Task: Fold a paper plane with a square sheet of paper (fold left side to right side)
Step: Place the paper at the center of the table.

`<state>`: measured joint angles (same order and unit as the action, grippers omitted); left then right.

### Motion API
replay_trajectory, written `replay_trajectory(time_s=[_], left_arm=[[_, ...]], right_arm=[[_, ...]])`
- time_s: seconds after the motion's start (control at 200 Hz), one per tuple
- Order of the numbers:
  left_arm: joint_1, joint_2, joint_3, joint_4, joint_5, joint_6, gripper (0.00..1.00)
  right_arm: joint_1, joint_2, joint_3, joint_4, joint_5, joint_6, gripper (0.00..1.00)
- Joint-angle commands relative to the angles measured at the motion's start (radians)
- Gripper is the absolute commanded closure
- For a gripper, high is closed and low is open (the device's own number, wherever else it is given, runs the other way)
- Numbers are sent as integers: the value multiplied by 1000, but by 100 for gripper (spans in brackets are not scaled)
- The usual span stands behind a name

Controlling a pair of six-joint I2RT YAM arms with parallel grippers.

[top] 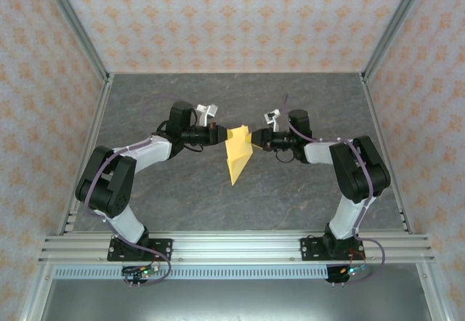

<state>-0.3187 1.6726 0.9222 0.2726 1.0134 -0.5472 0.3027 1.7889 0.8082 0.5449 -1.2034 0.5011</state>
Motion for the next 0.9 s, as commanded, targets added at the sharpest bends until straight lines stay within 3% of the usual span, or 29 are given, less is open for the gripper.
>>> replay_trajectory(time_s=[0.0, 0.14, 0.305, 0.42, 0.626, 0.756, 0.896], left_arm=[[3, 19, 0, -21, -17, 35, 100], [3, 41, 4, -39, -30, 51, 100], [6, 49, 29, -140, -106, 108, 54], [13, -2, 38, -257, -258, 171, 41], [-2, -162, -6, -356, -448, 234, 36], [-145, -258, -12, -472, -559, 331, 36], [-302, -262, -29, -517, -636, 310, 37]], right_arm=[[5, -54, 8, -48, 5, -71, 77], [6, -63, 6, -102, 15, -97, 89], [6, -74, 27, -232, 63, -130, 95], [11, -76, 62, -401, 138, -160, 96], [30, -87, 93, -513, 206, -112, 96], [42, -71, 158, -651, 274, -91, 96], [45, -44, 207, -744, 307, -26, 96]])
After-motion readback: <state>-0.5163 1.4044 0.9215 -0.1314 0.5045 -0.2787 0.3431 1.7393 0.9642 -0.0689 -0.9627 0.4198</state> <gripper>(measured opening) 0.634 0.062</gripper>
